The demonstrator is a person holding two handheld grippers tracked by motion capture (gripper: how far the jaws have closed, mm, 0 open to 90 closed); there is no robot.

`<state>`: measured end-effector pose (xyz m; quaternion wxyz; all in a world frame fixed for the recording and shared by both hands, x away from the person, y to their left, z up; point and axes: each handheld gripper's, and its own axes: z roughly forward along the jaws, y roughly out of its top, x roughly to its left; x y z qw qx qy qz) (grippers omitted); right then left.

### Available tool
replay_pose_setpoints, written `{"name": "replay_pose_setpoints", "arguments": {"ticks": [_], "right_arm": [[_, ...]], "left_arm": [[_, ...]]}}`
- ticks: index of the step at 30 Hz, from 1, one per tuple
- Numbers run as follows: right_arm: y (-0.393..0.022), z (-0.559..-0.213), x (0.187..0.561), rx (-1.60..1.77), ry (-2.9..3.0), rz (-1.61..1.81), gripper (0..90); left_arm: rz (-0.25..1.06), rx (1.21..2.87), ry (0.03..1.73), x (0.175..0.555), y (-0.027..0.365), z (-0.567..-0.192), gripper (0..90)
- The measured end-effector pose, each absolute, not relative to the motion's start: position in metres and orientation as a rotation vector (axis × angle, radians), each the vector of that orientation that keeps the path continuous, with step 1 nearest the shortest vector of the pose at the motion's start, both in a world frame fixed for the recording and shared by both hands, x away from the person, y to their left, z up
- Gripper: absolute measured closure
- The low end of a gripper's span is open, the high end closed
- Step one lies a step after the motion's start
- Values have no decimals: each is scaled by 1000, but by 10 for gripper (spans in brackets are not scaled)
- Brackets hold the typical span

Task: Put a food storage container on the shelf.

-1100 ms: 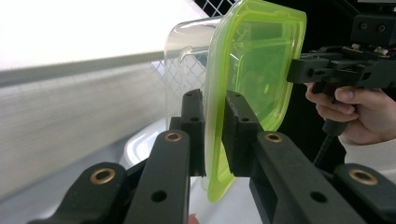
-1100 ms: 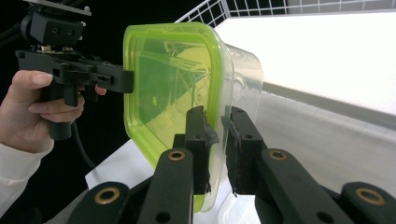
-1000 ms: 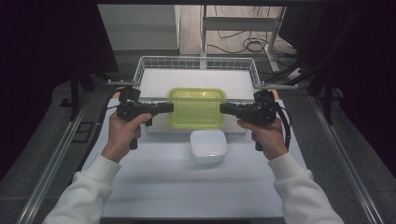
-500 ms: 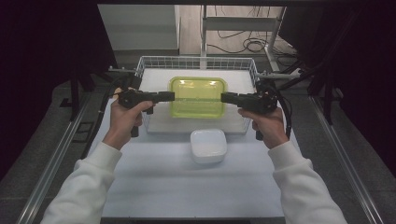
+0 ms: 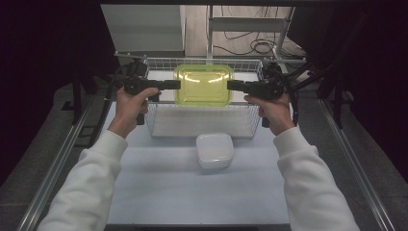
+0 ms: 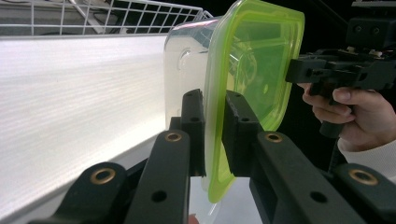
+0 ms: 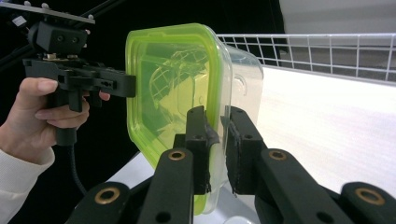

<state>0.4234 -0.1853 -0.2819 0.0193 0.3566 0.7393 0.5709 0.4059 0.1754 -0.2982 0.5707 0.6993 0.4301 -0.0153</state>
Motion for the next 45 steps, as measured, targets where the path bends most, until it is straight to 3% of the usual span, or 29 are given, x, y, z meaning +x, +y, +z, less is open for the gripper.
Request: {"name": "replay_pose_setpoints", "arguments": {"ticks": [16, 32, 45], "right_arm": [[-183, -295, 466, 1204, 2293, 1770, 796], [-181, -308, 487, 1326, 2291, 1735, 794], [-180, -322, 509, 1486, 2228, 1791, 769]], "left_arm": [[-77, 1645, 1066, 450, 175, -309, 802], [-108, 1639, 1134, 468, 173, -321, 803], [-234, 1529, 1208, 493, 178, -334, 797]]}}
